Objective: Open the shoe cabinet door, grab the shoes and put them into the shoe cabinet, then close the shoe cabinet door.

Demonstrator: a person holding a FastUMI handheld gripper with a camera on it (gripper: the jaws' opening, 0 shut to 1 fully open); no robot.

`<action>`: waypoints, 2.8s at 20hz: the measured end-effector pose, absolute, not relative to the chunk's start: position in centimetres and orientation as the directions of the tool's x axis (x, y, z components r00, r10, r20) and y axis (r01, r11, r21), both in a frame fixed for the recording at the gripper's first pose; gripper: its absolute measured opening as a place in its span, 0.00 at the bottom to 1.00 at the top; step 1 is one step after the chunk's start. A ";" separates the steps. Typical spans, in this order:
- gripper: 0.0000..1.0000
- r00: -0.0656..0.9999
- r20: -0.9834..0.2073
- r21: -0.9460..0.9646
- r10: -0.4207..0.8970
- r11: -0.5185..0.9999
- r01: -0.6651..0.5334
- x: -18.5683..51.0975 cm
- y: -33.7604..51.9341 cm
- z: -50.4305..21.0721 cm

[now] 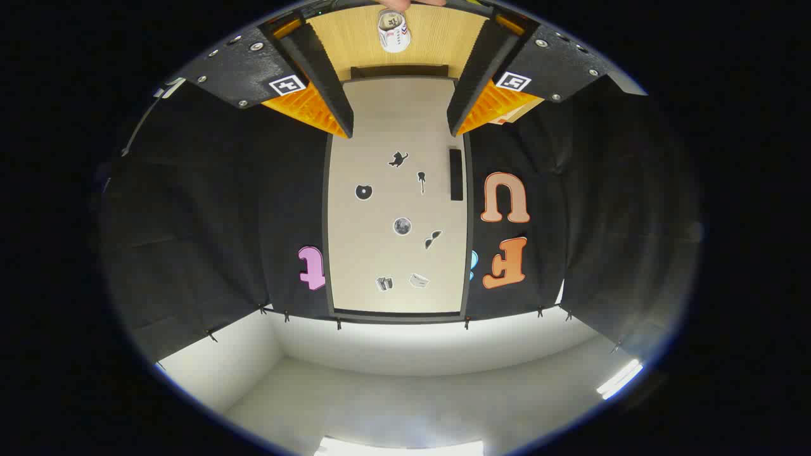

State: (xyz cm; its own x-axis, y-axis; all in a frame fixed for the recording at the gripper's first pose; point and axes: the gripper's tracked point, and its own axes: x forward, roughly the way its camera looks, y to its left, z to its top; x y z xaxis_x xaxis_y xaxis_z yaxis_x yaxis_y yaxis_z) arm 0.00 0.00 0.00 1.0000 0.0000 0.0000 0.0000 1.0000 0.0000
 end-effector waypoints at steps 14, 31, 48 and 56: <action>0.93 1.000 0.000 -0.015 -0.028 0.999 0.028 0.5 -0.7 0.2; 0.93 0.999 -0.013 -0.034 -0.044 0.998 0.044 2.1 0.6 -0.2; 0.93 1.000 -0.007 -0.056 -0.019 0.998 0.018 8.7 7.9 -1.2; 0.94 0.999 -0.015 -0.090 -0.044 0.995 0.042 13.8 8.0 -1.8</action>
